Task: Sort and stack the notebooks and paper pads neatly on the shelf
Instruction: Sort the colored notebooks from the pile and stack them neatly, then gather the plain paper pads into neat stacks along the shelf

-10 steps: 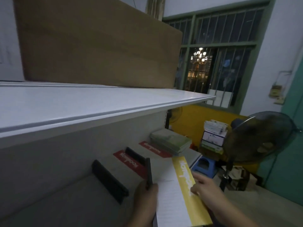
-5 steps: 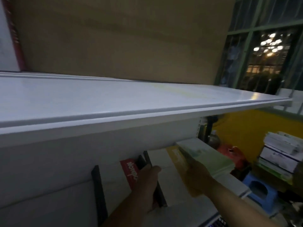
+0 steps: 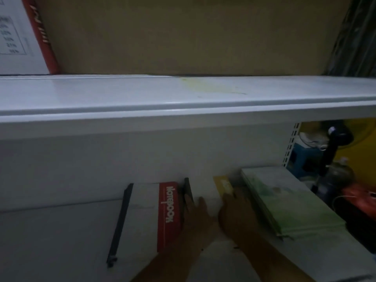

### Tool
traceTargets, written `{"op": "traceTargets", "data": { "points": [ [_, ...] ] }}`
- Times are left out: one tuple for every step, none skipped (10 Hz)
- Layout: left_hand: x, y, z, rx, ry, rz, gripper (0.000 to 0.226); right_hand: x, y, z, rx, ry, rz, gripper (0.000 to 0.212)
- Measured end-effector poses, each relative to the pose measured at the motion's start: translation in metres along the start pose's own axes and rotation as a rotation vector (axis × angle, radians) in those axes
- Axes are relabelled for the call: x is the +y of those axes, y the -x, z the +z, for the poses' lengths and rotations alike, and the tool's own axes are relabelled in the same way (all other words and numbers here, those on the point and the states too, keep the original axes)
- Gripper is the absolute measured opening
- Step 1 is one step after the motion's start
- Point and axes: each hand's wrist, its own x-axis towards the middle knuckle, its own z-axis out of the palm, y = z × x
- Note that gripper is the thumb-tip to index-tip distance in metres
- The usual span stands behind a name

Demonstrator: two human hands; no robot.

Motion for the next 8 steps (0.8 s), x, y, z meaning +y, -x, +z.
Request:
{"op": "traceTargets", "data": {
  "points": [
    [-0.003, 0.0, 0.003, 0.071, -0.091, 0.076, 0.065, 0.015, -0.015, 0.026, 0.247, 0.088, -0.19, 0.03],
    [0.004, 0.004, 0.0, 0.045, -0.322, 0.122, 0.057, 0.021, -0.008, 0.025, 0.209, 0.005, -0.272, 0.028],
    [0.015, 0.007, -0.008, 0.036, -0.507, 0.151, 0.054, 0.012, 0.002, 0.009, 0.179, 0.042, -0.34, 0.025],
    [0.006, 0.006, -0.018, 0.057, -0.455, 0.181, 0.055, 0.007, 0.007, 0.003, 0.081, 0.171, -0.311, 0.026],
    [-0.024, 0.024, -0.057, 0.083, -0.468, 0.358, 0.059, -0.008, 0.012, 0.0, 0.115, 0.374, -0.379, 0.02],
    [-0.097, 0.057, -0.127, 0.143, -0.624, 0.375, 0.057, -0.036, 0.024, 0.001, 0.214, 0.49, -0.426, 0.02],
    [-0.188, 0.111, -0.221, 0.184, -0.675, 0.239, 0.053, -0.107, 0.059, 0.026, 0.245, 0.542, -0.588, 0.044],
    [-0.27, 0.178, -0.308, 0.33, -0.701, 0.053, 0.05, -0.212, 0.132, 0.074, 0.18, 0.495, -0.841, 0.06]
  ]
}}
